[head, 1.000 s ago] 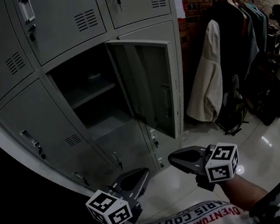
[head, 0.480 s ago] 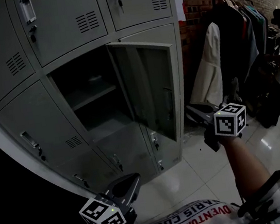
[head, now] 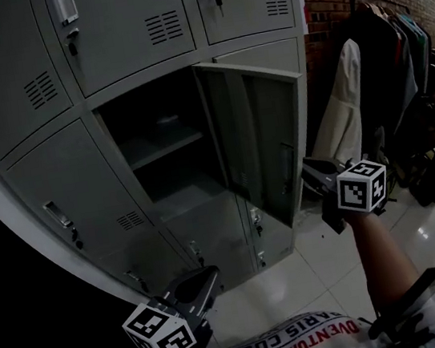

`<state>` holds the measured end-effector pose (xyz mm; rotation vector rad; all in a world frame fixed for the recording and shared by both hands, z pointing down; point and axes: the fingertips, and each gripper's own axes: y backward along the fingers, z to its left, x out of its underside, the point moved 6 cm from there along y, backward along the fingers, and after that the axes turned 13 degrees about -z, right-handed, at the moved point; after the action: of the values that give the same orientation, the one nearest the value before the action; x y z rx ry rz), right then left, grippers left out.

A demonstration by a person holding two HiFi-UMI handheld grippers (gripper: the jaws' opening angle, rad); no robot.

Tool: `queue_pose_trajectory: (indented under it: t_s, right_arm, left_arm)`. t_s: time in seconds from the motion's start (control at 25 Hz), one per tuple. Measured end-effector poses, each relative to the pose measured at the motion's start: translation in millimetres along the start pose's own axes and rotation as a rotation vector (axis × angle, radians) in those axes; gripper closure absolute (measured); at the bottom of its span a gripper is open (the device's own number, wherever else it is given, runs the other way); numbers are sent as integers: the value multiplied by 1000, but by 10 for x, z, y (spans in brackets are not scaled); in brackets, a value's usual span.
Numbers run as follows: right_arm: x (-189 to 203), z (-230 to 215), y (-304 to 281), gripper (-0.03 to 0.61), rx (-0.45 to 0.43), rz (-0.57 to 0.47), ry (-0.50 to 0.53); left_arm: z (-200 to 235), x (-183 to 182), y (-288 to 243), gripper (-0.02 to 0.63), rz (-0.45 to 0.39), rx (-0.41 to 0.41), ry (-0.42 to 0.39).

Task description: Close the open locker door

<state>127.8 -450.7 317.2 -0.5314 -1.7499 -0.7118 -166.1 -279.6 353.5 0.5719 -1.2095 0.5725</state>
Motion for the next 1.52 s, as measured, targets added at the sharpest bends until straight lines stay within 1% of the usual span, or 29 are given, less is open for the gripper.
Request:
queue_pose_trajectory:
  t_s: [0.12, 0.4, 0.64, 0.8, 1.0, 1.16, 1.4, 1.52]
  right_arm:
    - [29, 186, -26, 583, -41, 0, 4]
    - [130, 784, -193, 583, -197, 5, 23]
    - [265, 1329, -547, 583, -338, 19, 51]
    - [411, 1555, -898, 583, -399, 43, 67]
    - [635, 1734, -1400, 583, -440, 79, 84]
    - [787, 1794, -1794, 583, -478, 113, 38]
    - [916, 1747, -2292, 583, -450, 134, 37]
    - [961, 1682, -2496, 583, -400, 131, 85]
  left_arm:
    - [75, -12, -36, 609, 7, 16, 1]
    - [213, -90, -49, 609, 10, 48, -2]
    - [397, -110, 32, 609, 17, 45, 18]
    - [514, -135, 110, 609, 11, 42, 7]
    - [696, -223, 215, 609, 20, 17, -15]
    - [884, -258, 150, 609, 49, 15, -51]
    - [1009, -235, 142, 609, 64, 5, -49]
    - [1081, -213, 188, 609, 65, -12, -32]
